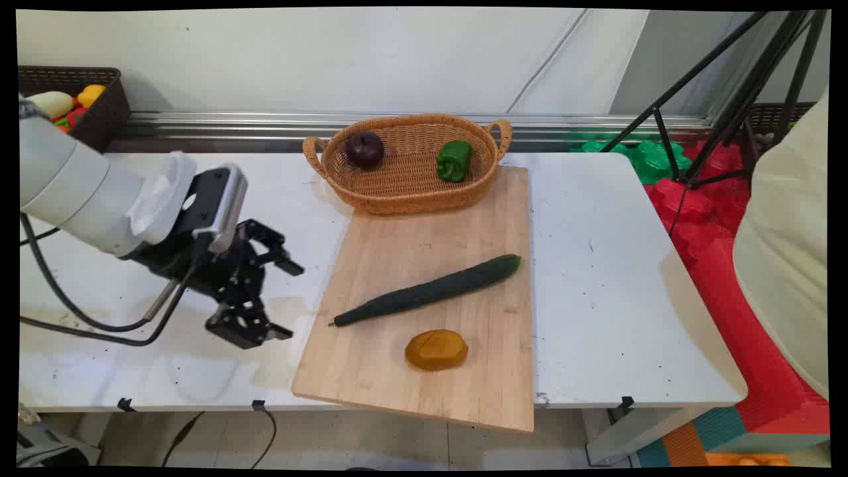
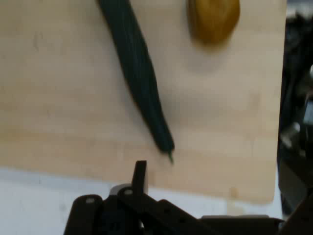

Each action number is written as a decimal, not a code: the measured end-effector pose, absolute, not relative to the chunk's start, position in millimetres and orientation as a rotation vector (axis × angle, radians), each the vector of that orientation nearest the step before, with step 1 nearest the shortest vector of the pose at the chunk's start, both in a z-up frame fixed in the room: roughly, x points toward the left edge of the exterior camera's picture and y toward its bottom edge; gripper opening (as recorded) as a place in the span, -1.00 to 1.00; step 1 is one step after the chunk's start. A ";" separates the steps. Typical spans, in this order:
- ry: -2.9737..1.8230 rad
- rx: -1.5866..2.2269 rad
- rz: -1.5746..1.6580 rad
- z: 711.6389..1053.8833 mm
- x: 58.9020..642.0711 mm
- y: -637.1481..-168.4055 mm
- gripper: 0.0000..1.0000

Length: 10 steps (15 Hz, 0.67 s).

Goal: Pick up the potato from the cutting board

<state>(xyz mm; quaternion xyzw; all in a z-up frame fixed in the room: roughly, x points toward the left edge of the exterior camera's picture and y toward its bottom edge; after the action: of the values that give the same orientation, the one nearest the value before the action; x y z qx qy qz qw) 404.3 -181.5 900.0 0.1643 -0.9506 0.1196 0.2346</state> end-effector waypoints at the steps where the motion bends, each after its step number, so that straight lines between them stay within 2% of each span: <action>1: -2.598 0.446 0.331 903.1 400.0 -182.7 1.00; 10: -2.536 0.420 0.336 924.3 333.5 -193.3 1.00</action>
<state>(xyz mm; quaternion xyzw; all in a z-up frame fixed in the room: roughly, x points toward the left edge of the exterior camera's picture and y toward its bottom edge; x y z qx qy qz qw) 333.5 -193.3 924.3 0.1558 -0.9416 0.1248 0.2713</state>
